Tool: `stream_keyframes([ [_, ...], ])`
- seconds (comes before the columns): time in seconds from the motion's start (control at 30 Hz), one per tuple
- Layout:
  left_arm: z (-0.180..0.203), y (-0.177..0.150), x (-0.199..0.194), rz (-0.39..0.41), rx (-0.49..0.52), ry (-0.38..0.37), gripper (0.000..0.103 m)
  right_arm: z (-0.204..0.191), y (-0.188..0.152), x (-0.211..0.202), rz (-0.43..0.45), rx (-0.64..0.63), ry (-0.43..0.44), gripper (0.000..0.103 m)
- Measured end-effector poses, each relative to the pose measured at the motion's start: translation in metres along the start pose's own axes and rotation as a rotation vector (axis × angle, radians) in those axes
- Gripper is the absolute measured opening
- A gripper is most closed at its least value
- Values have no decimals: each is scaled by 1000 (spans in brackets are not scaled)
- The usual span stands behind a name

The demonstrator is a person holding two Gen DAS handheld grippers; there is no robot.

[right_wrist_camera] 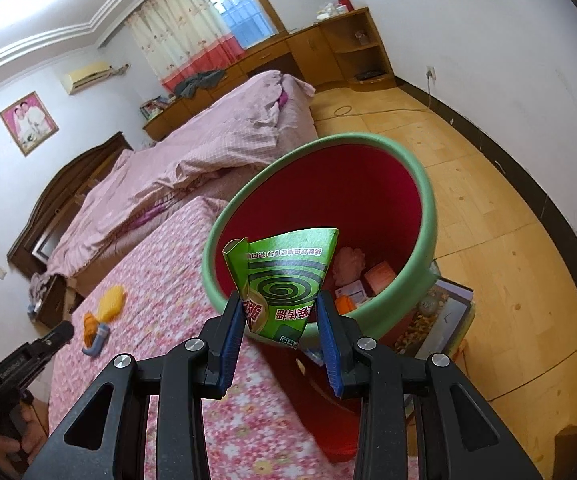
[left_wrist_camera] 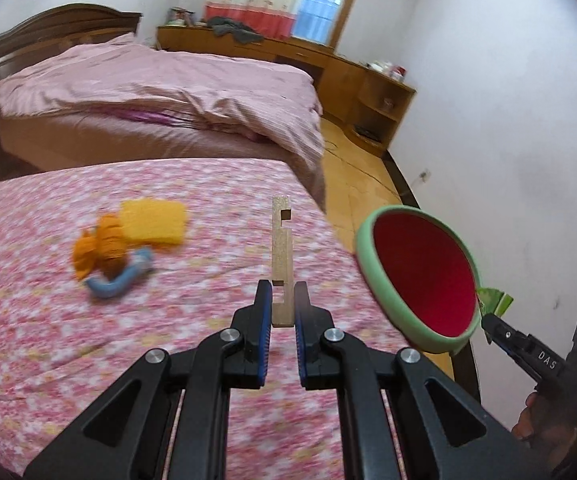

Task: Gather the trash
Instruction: 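Carry the wooden stick and green box over the red bin with both tools, then open the left tool over the bin while the right tool releases the green box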

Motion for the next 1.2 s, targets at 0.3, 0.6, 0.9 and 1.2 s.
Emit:
stream_keyframes([
  [0.3,71,-5,40,-64,95,-93,9,19,8,-5,17,29,9,36],
  [0.6,121,-13,84,-123,169,-137,9,41,9,1,10,79,0,36],
  [0.9,143,-27,103,-180,228,-156,27,49,10,2,4,93,12,36],
  [1.2,126,-25,102,-173,177,-113,33,41,15,12,-1,63,18,37],
])
Point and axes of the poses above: each gripper's, at about its wrist camera, not at the fingertips, and x roughly the way its jaws point, z to its right, y to its top, the point moved 5 cm from there along x, roughly the way its jaws point, and after that the axes turned 6 degrees about z, right-handed, at the moved point
